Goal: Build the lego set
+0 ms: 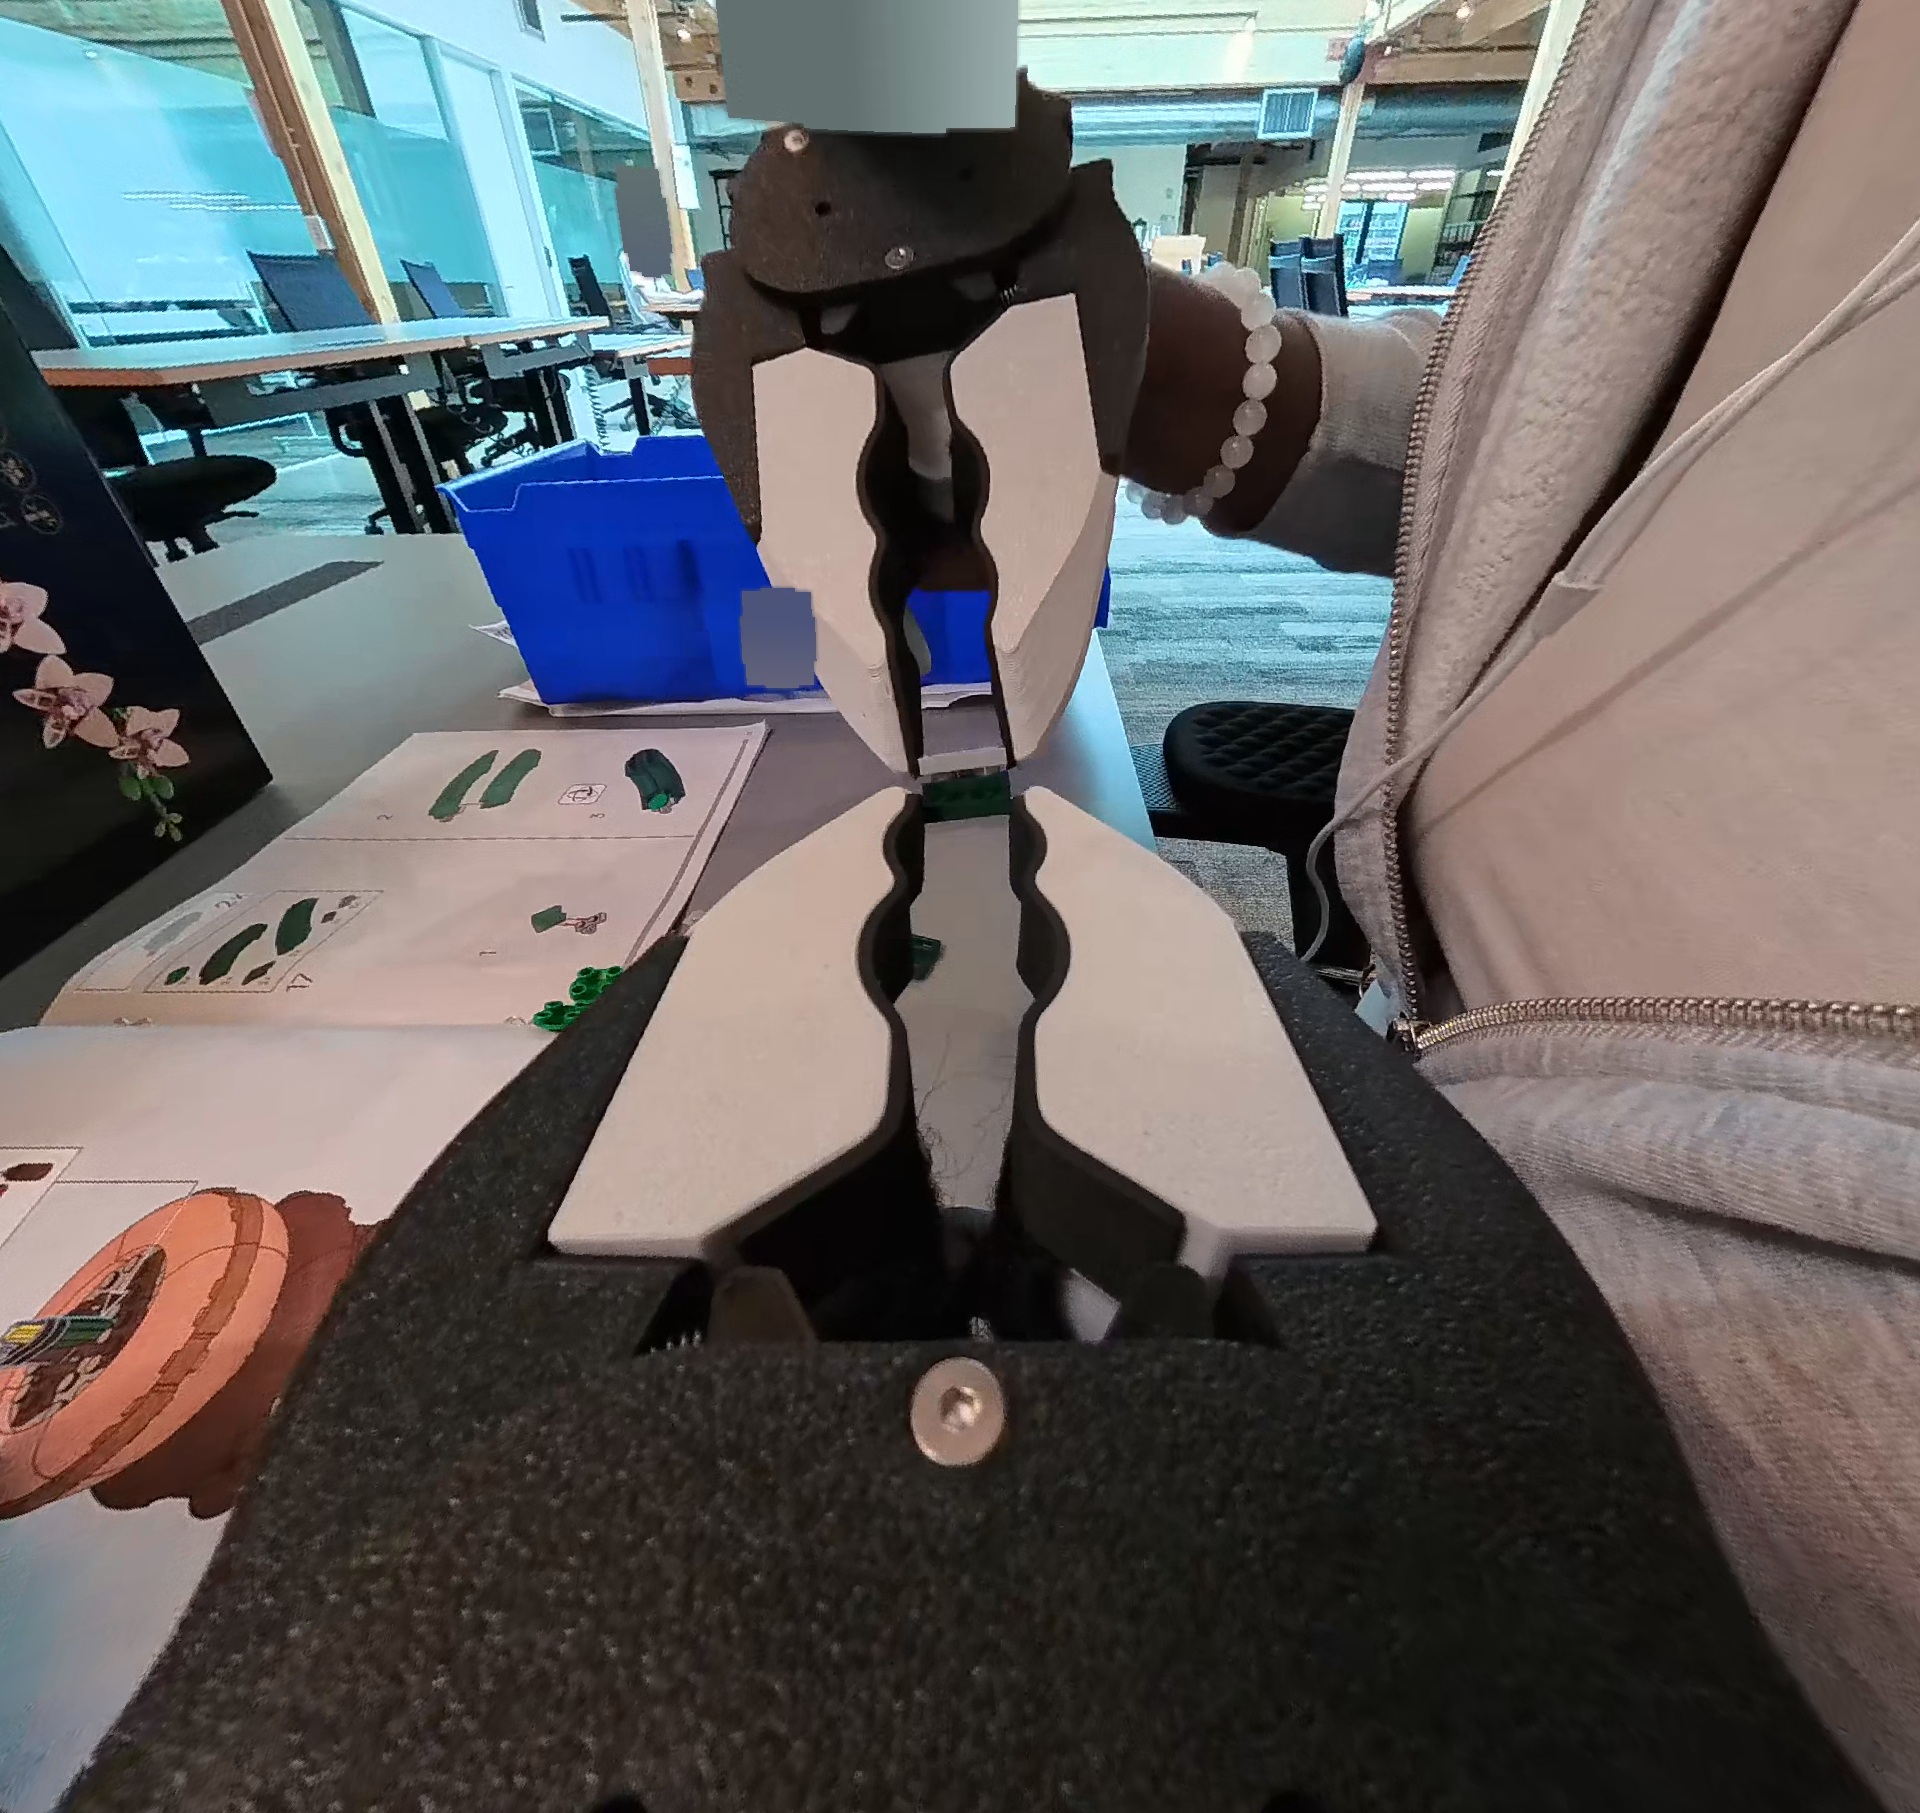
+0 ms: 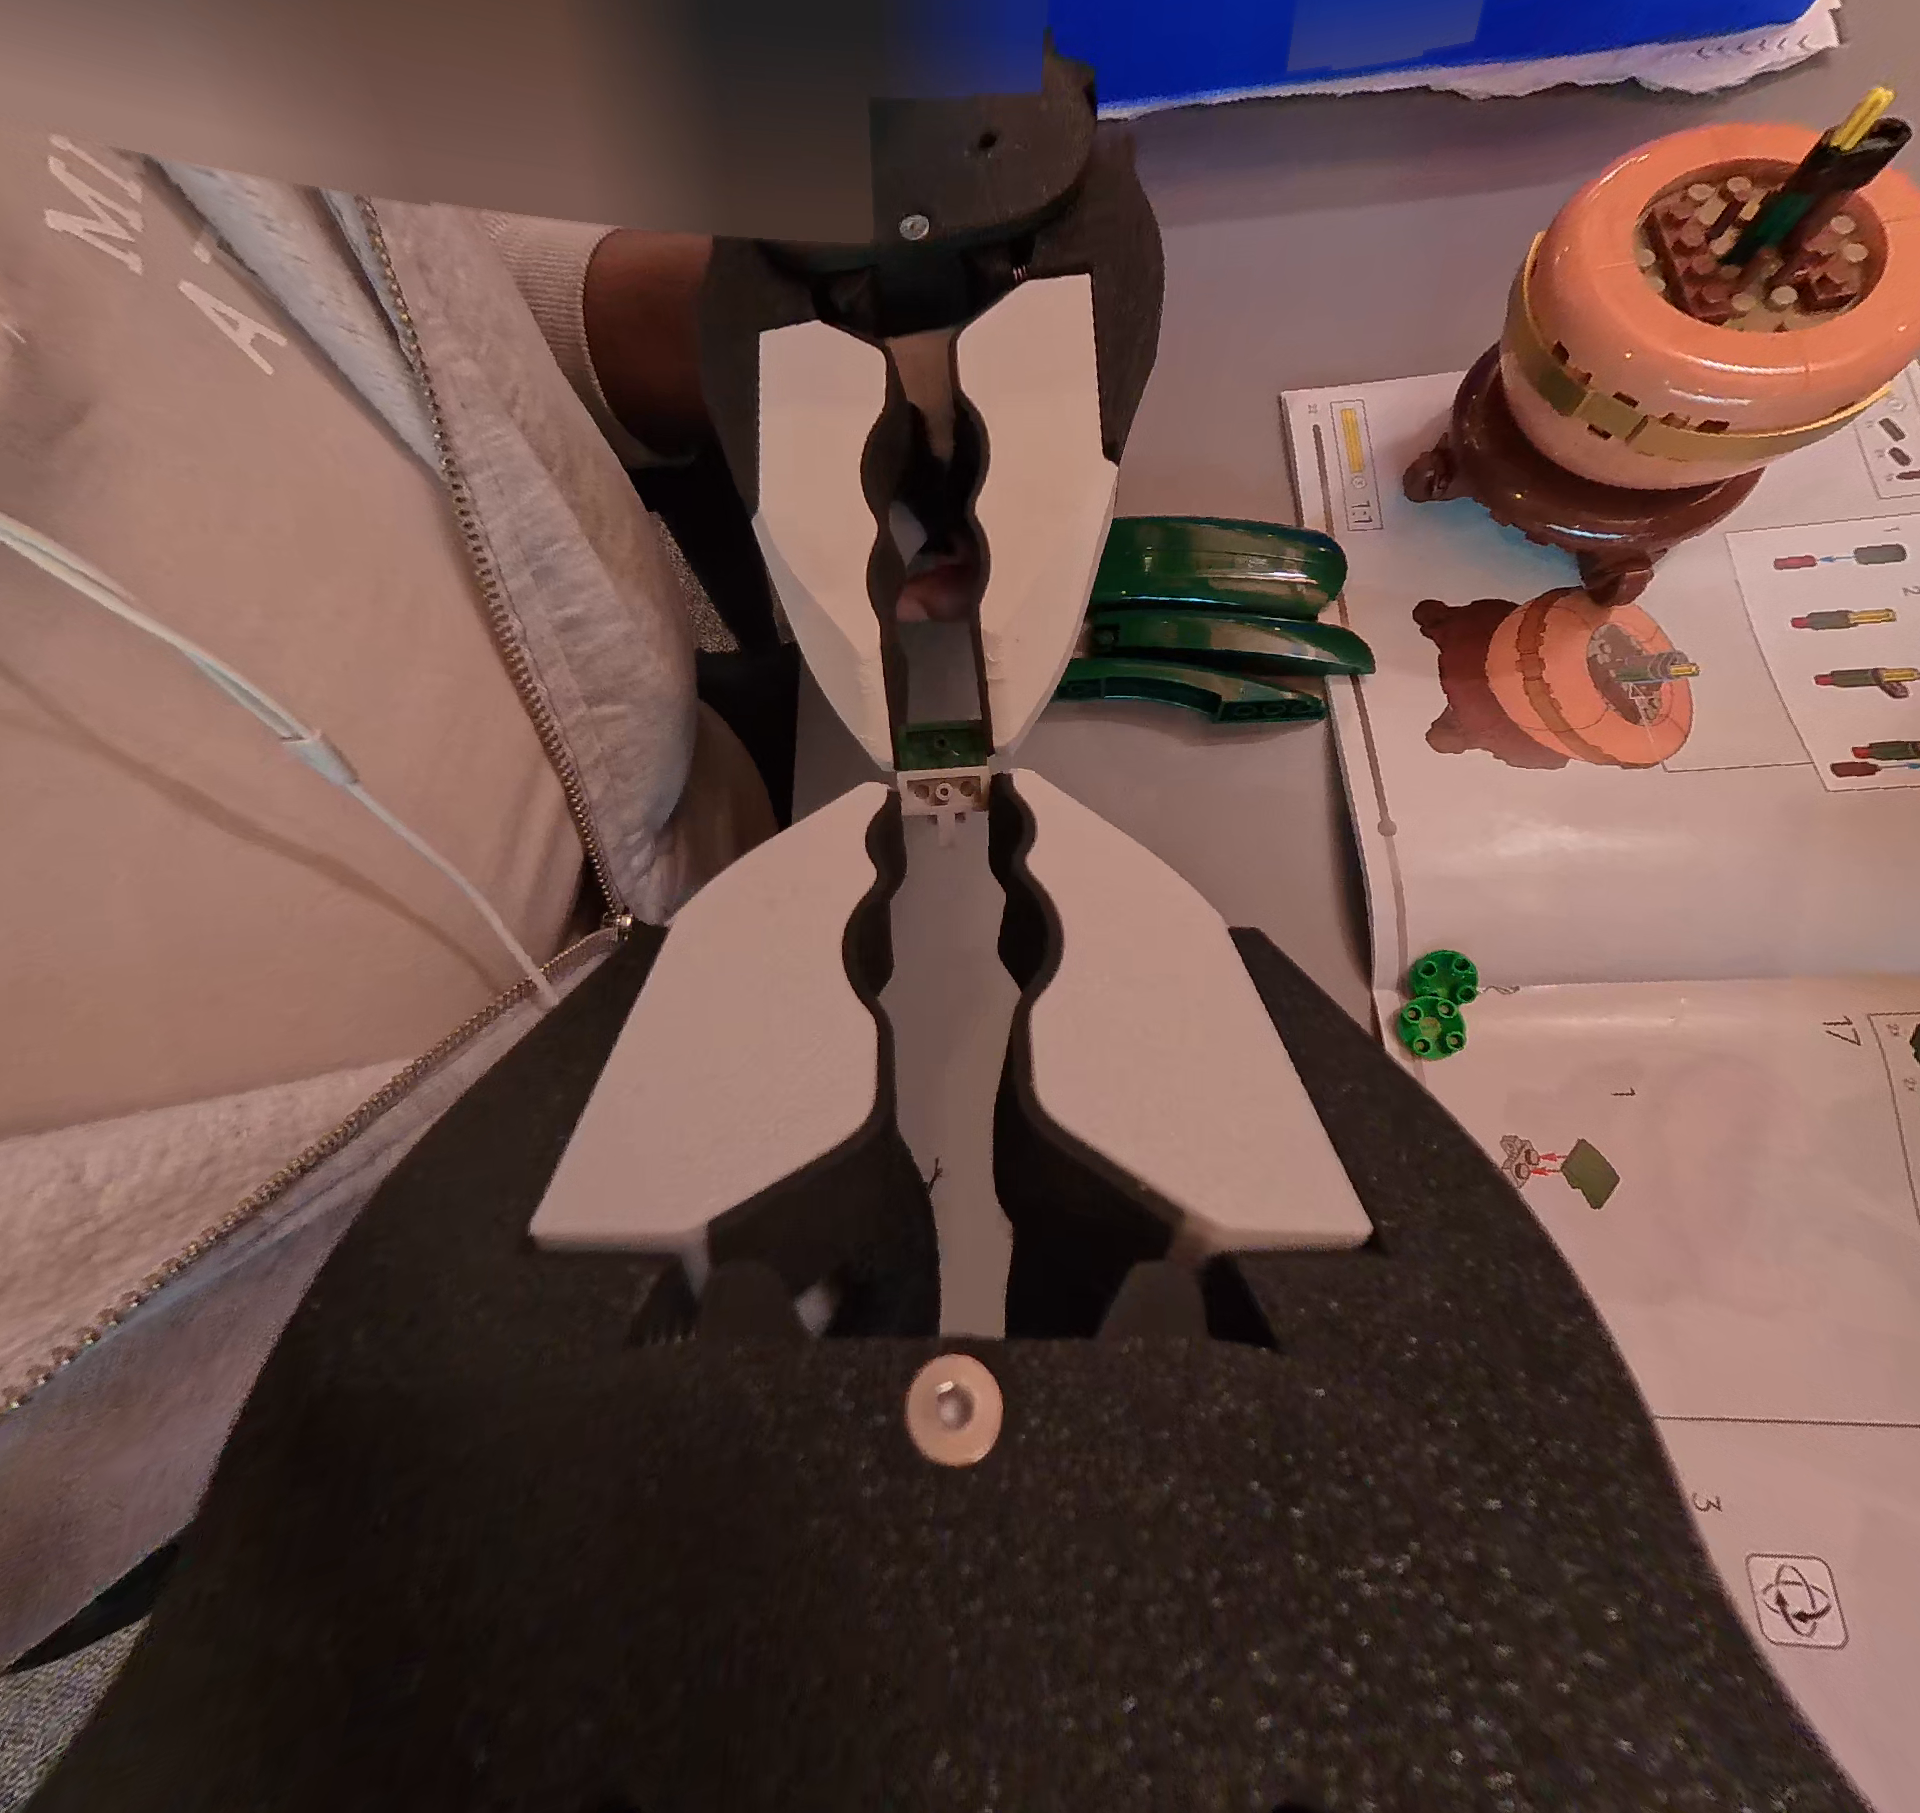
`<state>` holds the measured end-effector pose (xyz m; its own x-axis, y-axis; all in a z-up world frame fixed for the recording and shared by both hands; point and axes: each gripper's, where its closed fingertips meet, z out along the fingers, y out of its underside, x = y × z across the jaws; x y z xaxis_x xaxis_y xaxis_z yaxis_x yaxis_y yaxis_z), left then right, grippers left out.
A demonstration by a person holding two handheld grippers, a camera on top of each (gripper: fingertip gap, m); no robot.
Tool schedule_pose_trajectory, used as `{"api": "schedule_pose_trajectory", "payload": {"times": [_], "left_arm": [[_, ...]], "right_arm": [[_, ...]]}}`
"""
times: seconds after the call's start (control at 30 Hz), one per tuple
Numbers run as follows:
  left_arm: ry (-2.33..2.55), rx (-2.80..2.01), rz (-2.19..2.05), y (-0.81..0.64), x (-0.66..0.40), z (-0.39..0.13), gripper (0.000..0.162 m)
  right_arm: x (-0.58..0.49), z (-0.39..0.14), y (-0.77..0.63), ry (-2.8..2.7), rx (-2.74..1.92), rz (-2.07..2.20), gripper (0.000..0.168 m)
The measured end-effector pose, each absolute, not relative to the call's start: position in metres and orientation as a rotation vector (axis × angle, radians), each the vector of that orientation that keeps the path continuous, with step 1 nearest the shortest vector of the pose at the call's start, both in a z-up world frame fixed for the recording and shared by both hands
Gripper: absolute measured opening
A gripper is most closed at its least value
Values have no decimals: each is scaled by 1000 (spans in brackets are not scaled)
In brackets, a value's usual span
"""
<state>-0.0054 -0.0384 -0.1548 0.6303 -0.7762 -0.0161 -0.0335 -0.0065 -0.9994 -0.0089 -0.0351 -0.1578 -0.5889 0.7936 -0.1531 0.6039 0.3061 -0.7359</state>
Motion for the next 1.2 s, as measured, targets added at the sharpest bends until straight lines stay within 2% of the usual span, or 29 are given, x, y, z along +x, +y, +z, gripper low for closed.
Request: {"api": "schedule_pose_trajectory", "payload": {"times": [1.2], "left_arm": [[642,-1309,-690,-40,-9,-132,14]], "right_arm": [[-13,-137,-38,-2338,-1205,1184,16]]}}
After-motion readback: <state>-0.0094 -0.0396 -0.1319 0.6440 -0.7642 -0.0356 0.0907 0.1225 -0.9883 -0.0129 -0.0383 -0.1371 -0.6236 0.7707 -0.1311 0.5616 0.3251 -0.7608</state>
